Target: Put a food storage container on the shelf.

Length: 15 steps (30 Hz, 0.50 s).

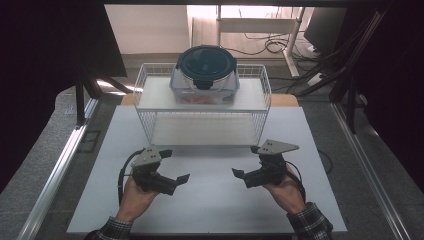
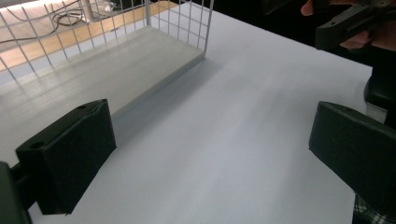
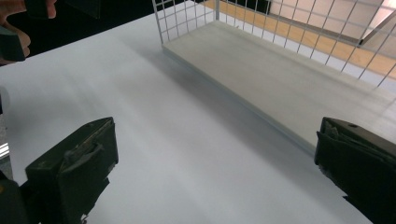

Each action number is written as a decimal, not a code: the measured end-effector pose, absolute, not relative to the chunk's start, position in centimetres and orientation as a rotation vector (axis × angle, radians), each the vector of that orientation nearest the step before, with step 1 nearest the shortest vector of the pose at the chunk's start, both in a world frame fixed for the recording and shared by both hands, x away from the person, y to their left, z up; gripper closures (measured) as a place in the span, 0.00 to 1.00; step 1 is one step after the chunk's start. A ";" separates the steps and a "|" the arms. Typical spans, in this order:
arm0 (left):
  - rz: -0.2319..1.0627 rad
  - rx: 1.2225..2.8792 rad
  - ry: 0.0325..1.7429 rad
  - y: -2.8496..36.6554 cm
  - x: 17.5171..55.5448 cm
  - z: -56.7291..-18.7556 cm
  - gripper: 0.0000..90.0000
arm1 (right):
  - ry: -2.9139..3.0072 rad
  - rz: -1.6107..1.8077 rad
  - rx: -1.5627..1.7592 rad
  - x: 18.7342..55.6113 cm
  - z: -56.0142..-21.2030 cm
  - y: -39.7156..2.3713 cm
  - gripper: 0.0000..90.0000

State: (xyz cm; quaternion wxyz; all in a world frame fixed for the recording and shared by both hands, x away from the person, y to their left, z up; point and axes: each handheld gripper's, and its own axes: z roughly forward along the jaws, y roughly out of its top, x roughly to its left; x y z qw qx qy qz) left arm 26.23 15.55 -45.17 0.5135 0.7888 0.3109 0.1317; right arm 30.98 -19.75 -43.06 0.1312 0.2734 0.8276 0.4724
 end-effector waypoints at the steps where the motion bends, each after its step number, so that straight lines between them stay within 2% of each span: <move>1: 0.322 1.897 0.751 15.6 26.0 -45.6 0.00 | 2.402 1.375 0.798 30.9 -43.3 -19.9 0.00; 15: 0.343 1.907 0.827 16.6 23.8 -48.8 0.00 | 2.393 1.297 0.837 29.3 -46.8 -21.3 0.00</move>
